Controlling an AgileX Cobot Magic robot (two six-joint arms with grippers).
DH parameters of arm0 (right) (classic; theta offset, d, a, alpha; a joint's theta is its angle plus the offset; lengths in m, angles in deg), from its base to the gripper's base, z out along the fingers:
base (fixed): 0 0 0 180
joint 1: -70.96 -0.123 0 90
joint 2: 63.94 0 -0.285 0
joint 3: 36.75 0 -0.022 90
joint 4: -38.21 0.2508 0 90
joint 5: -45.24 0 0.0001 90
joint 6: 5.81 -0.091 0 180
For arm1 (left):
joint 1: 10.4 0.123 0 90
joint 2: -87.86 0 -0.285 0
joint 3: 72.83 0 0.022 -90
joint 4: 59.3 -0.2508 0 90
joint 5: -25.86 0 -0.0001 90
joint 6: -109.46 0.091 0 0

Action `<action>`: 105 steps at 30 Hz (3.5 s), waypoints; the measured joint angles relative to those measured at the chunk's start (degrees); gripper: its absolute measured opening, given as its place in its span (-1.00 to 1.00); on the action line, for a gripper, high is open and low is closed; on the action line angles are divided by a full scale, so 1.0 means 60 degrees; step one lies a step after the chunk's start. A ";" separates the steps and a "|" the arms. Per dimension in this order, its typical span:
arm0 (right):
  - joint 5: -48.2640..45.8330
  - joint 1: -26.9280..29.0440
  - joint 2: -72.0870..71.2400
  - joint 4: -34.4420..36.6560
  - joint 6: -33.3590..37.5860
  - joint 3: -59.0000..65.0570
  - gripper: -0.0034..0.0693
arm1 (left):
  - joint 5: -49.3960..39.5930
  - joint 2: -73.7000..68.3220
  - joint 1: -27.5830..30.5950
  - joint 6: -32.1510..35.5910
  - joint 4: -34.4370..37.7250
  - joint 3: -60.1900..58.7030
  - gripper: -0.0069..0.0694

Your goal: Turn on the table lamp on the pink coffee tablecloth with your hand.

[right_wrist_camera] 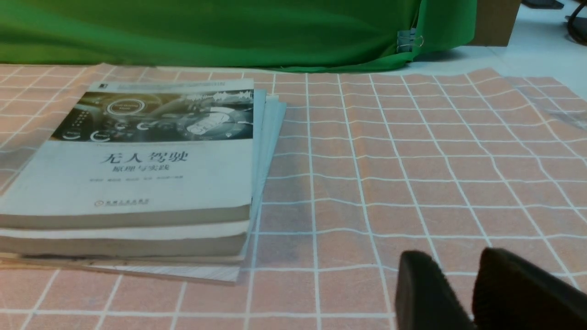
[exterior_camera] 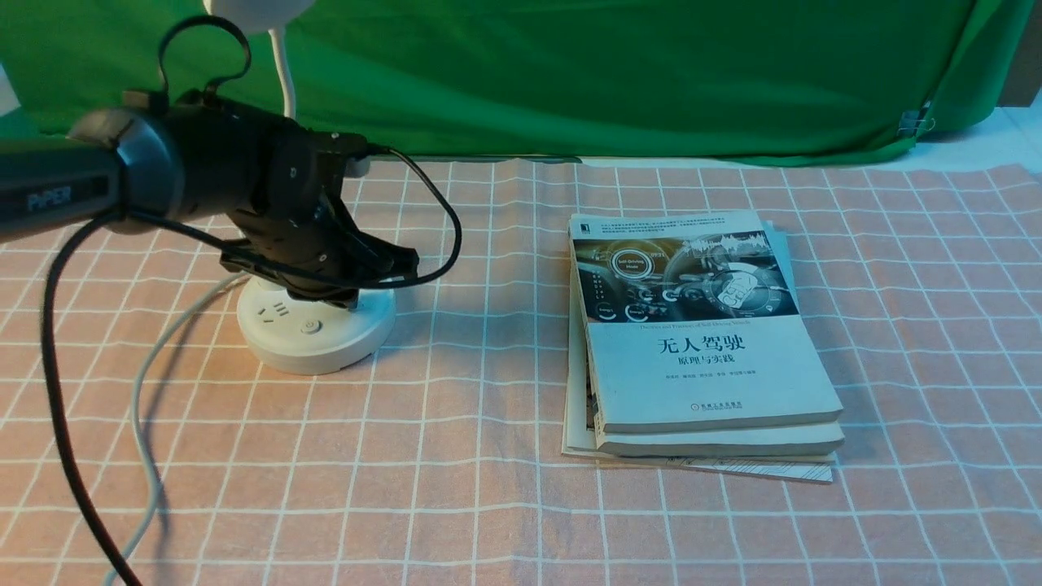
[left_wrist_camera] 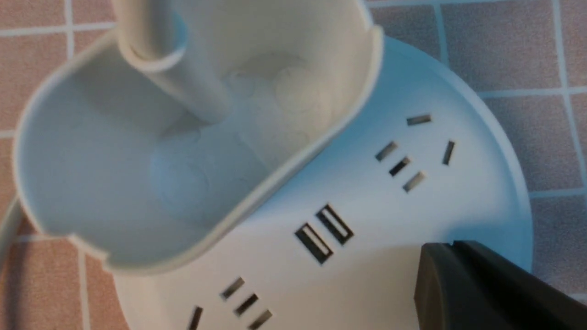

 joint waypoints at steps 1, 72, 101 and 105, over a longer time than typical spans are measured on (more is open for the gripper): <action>0.0000 0.0000 0.0000 0.0000 0.0000 0.0000 -0.25 | 0.0039 -0.0026 0.0000 0.0000 -0.0008 0.0007 -0.76; 0.0000 0.0000 0.0000 0.0000 -0.0204 0.0000 -0.25 | 0.3115 1.4406 -0.0673 0.0382 0.0834 -0.9585 -0.76; -0.0001 0.0000 0.0000 0.0000 -0.0204 0.0000 -0.25 | 0.1359 1.8495 -0.0494 0.0565 -0.1561 -1.0182 -0.76; -0.0002 0.0000 0.0000 0.0000 -0.0204 0.0000 -0.25 | 0.1874 1.8905 0.0059 0.0347 -0.1664 -1.0771 -0.76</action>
